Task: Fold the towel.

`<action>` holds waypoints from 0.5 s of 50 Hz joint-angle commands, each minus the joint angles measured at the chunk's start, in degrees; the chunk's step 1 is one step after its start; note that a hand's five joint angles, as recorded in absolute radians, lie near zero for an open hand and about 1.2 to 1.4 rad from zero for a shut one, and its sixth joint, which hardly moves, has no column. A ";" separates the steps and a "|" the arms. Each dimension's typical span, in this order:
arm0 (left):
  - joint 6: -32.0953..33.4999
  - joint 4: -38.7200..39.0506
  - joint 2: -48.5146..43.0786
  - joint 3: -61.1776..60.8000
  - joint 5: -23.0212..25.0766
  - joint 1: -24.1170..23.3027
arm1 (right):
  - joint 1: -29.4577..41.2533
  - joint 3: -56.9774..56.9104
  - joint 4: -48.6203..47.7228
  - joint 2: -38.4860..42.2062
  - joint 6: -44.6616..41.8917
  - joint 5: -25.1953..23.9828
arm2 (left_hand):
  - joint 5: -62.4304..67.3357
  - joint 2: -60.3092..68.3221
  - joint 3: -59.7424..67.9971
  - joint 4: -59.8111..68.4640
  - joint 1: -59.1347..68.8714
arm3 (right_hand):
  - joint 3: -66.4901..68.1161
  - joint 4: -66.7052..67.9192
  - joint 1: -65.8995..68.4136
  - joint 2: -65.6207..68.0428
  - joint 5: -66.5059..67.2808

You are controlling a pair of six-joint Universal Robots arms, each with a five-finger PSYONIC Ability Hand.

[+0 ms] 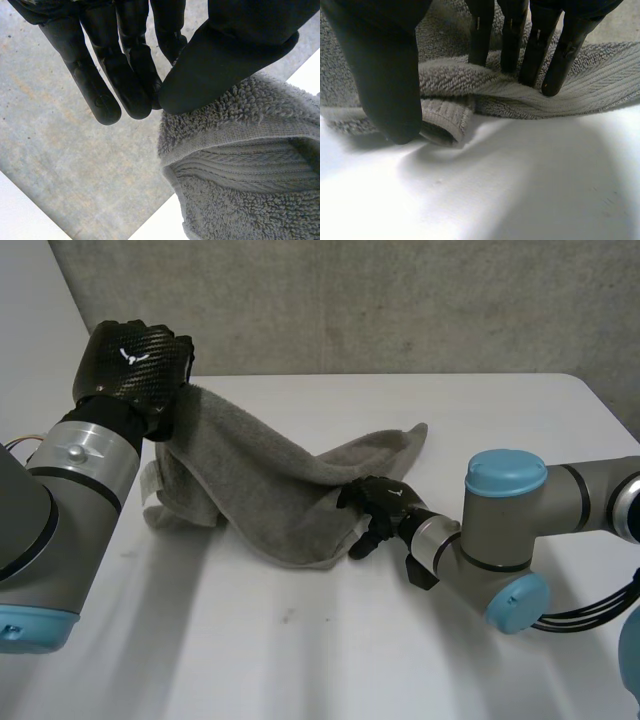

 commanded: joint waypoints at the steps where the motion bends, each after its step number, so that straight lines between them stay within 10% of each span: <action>1: -0.85 -0.01 -0.15 -0.06 0.08 0.37 | 0.20 -2.26 0.05 2.04 -0.33 1.23 | 10.38 10.20 10.28 10.26 11.42 | 7.67 7.49 7.49 8.47 7.64; 8: -1.12 -0.09 -0.15 -0.15 0.17 0.90 | 0.20 -4.12 0.05 3.27 -0.42 1.76 | 10.38 10.20 10.28 10.26 11.42 | 16.60 16.41 16.41 17.39 16.57; 12: -1.12 -0.01 -0.24 -0.15 0.17 0.99 | 0.20 -4.73 -0.21 2.49 -0.33 2.20 | 10.38 10.20 10.28 10.26 11.42 | 53.08 52.89 52.89 53.87 53.05; 25: -1.03 -0.18 -0.42 -0.94 0.17 1.77 | -3.58 -4.56 2.42 -17.73 -3.85 2.99 | 10.38 10.20 10.28 10.26 11.42 | 53.21 53.02 53.02 54.00 53.18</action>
